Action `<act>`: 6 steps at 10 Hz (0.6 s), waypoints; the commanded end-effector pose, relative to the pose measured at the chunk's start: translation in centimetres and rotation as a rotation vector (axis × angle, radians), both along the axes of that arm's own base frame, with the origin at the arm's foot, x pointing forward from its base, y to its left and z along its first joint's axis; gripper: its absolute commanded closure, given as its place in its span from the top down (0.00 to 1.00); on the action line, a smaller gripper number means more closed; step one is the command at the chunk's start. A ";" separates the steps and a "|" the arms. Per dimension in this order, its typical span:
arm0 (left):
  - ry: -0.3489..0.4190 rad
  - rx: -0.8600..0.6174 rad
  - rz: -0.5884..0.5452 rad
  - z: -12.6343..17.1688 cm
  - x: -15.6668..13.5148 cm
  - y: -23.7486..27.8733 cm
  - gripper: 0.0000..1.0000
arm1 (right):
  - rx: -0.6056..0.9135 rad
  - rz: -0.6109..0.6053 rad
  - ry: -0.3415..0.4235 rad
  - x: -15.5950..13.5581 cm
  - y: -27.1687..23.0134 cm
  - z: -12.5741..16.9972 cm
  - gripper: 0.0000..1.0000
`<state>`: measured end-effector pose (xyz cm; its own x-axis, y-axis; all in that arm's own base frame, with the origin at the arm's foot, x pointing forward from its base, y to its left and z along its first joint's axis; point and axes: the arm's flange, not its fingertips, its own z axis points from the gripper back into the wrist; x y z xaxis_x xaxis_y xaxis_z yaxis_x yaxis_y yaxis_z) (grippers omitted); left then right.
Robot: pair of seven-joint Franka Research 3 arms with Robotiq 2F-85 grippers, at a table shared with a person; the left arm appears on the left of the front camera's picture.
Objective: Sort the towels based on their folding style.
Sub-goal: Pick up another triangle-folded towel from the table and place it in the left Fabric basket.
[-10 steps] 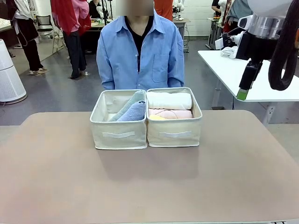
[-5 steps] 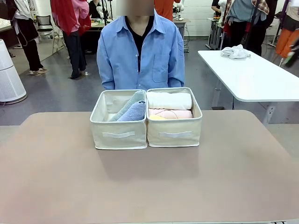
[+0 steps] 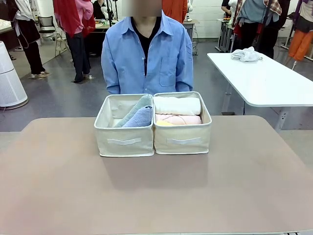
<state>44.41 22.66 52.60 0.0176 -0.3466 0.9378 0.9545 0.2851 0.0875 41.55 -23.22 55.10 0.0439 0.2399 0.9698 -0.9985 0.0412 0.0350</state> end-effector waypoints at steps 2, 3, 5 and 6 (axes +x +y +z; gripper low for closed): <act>-0.006 0.008 -0.004 0.1 -0.3 0.0 1.00 | 0.010 0.010 0.073 1.5 0.5 1.9 1.00; -0.006 0.008 -0.004 0.1 -0.3 0.0 1.00 | 0.027 -0.008 0.035 0.6 0.0 -0.5 1.00; -0.006 0.008 -0.004 0.1 -0.3 0.0 1.00 | 0.027 -0.008 0.035 0.6 0.0 -0.5 1.00; -0.006 0.008 -0.004 0.1 -0.3 0.0 1.00 | 0.027 -0.008 0.035 0.6 0.0 -0.5 1.00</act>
